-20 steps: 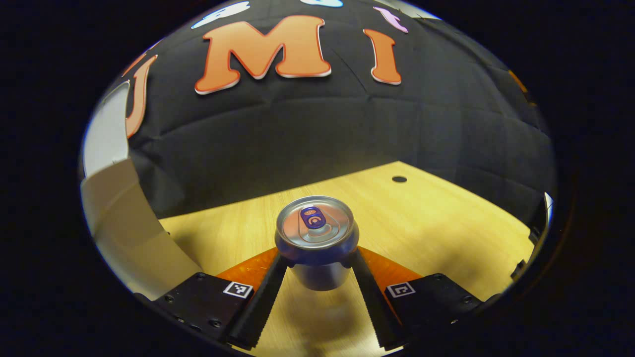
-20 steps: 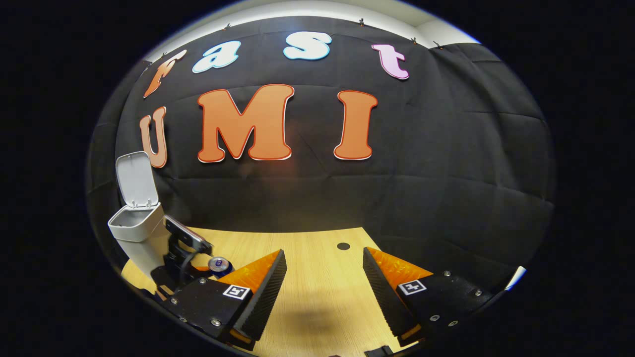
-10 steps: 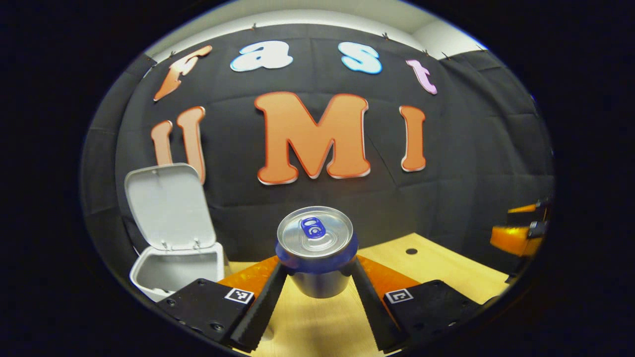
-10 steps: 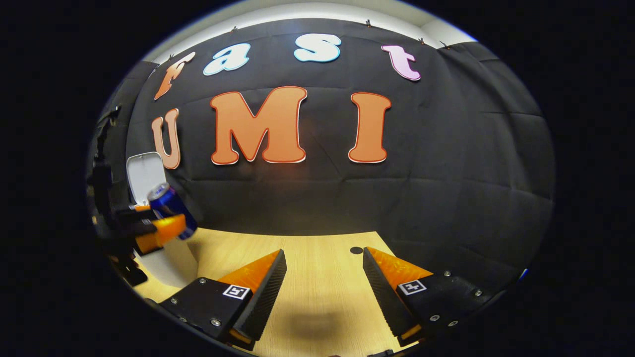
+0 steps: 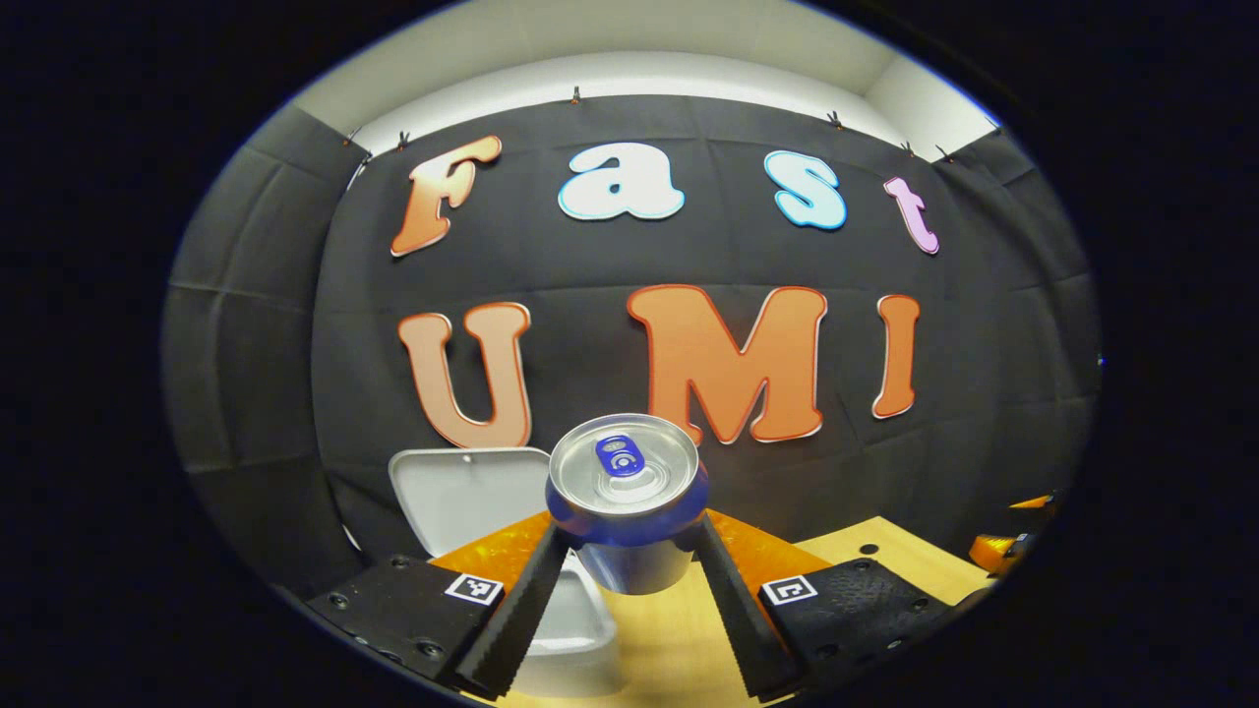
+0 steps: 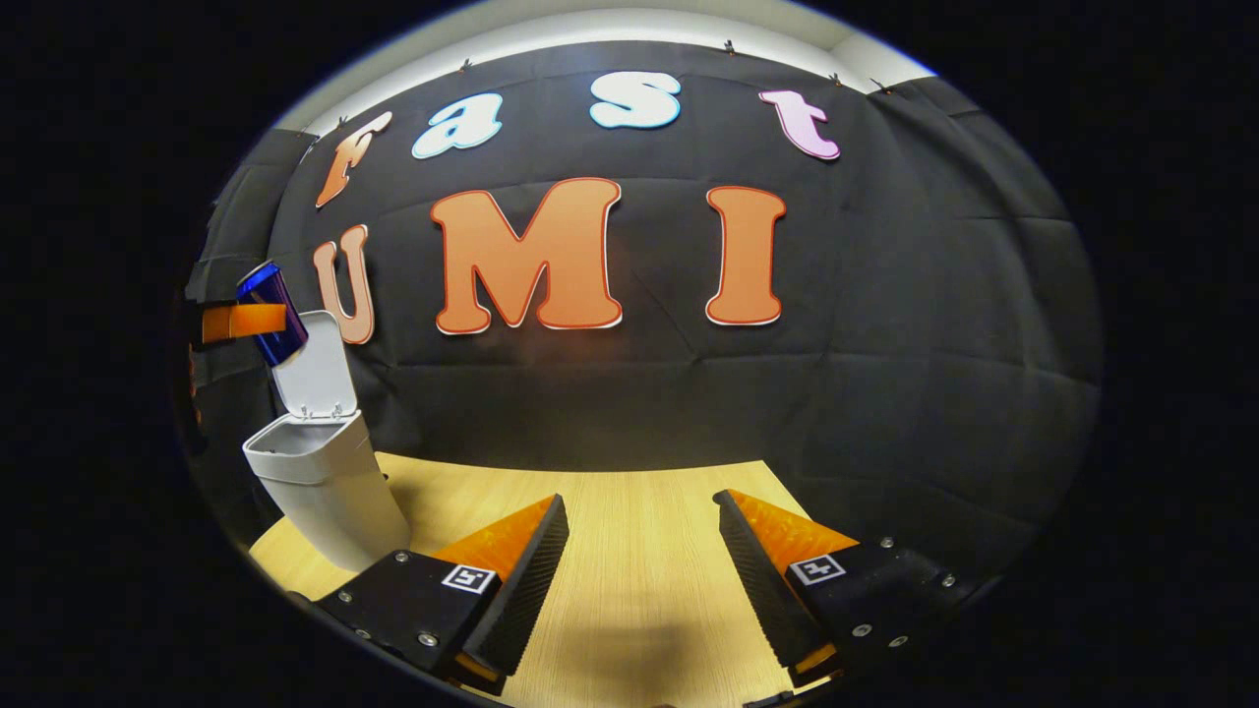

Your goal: Press the lid of the desktop garbage bin to open it, pick up the crumpled paper on the desktop and throw it into the bin, then pick up the pop can on the desktop and drop it into the bin, and finally close the garbage bin lid.

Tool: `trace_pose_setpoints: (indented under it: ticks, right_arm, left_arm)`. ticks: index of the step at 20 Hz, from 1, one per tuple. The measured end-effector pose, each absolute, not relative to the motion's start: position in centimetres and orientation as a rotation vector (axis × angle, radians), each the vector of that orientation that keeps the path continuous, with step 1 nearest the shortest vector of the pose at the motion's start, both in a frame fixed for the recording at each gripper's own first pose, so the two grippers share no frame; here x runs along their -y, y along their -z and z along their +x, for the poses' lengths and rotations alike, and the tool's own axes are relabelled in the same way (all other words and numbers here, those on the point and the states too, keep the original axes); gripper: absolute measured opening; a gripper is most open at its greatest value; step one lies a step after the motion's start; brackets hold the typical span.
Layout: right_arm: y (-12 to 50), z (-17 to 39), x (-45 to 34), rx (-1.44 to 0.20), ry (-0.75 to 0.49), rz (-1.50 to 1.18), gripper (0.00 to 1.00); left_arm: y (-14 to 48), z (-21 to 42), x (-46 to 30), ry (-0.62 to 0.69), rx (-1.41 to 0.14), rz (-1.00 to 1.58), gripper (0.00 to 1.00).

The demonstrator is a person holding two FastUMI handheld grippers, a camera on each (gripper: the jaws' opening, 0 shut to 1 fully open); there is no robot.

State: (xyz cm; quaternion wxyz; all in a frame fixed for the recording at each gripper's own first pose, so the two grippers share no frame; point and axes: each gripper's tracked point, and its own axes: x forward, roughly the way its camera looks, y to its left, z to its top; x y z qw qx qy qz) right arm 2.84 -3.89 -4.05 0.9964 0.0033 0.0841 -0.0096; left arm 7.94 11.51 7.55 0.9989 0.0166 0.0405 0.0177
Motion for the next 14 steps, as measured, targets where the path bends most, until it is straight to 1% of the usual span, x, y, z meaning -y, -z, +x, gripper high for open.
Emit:
trace_pose_setpoints:
  ticks: [2,3,4,6,8,9,11,13,14]
  right_arm:
    - [3.6,3.1,3.4,-0.158,0.010,0.002,0.93]
    - [3.6,3.2,3.0,-0.159,0.001,0.004,0.93]
    - [3.6,3.3,2.8,-0.157,-0.002,0.005,0.93]
    - [3.6,3.3,2.1,-0.159,-0.013,0.007,0.93]
    - [3.9,3.3,1.4,-0.168,-0.024,0.003,0.93]
    - [4.1,3.4,1.1,-0.171,-0.028,-0.001,0.93]
    - [4.4,3.3,0.4,-0.179,-0.037,-0.010,0.93]
    - [4.7,3.3,-0.1,-0.185,-0.044,-0.019,0.93]
    - [4.8,3.4,-0.2,-0.188,-0.046,-0.022,0.93]
  left_arm:
    - [-8.2,7.9,-13.0,-0.062,-0.068,0.066,0.82]
    - [-7.8,8.0,-13.3,-0.069,-0.072,0.055,0.80]
    - [-6.6,7.9,-13.8,-0.082,-0.084,0.035,0.82]
    - [-4.2,8.1,-15.7,-0.137,-0.110,-0.010,0.82]
    - [-0.6,9.0,-17.7,-0.198,-0.169,-0.033,0.80]
    - [1.0,9.3,-18.7,-0.217,-0.204,-0.039,0.82]
    - [4.1,9.9,-20.0,-0.234,-0.268,-0.069,0.81]
    - [5.8,10.5,-20.4,-0.240,-0.335,-0.090,0.81]
    - [7.2,10.7,-20.5,-0.247,-0.379,-0.097,0.83]
